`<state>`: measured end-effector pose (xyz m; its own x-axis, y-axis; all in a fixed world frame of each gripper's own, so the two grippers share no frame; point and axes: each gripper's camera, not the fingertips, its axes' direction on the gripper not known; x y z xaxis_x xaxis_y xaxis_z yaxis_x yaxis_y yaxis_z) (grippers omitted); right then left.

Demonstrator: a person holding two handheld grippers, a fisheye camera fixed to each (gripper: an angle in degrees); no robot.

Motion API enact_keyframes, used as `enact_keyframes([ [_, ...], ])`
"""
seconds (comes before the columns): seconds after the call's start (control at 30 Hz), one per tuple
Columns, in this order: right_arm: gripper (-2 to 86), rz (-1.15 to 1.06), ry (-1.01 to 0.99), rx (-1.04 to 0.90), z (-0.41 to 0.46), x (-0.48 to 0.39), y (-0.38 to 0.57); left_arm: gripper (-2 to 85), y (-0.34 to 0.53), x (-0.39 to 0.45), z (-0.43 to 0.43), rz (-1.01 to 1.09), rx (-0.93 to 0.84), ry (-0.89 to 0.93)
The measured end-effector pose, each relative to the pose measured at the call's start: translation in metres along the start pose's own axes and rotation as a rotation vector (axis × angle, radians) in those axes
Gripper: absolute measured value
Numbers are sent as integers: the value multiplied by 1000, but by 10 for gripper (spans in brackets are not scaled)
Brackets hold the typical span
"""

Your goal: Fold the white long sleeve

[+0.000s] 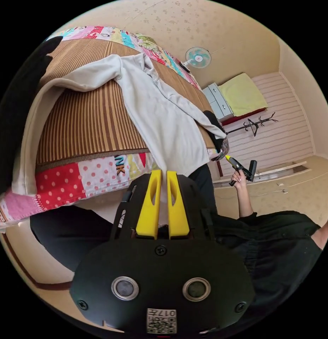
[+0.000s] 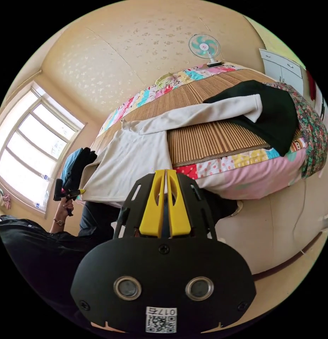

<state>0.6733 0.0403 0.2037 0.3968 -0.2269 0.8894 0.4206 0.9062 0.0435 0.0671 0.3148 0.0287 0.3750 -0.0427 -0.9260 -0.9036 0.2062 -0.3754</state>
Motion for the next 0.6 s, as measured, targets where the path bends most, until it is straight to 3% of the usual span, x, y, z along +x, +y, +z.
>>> enact_keyframes([
  [0.07, 121, 48, -32, -104, 31, 13, 2, 31, 14, -14, 8, -48, -27, -18],
  [0.13, 132, 56, -42, -137, 54, 19, -1, 31, 18, -22, 7, -78, -18, 33],
  [0.33, 84, 16, 139, -337, 130, 19, -29, 31, 24, -29, -20, -80, -19, 51],
  [0.43, 43, -39, 63, -387, 122, 14, -38, 29, 34, -31, -39, -47, -14, 133],
  [0.6, 35, -115, -106, -308, 50, 8, -25, 29, 57, -32, -70, 38, -79, 235],
])
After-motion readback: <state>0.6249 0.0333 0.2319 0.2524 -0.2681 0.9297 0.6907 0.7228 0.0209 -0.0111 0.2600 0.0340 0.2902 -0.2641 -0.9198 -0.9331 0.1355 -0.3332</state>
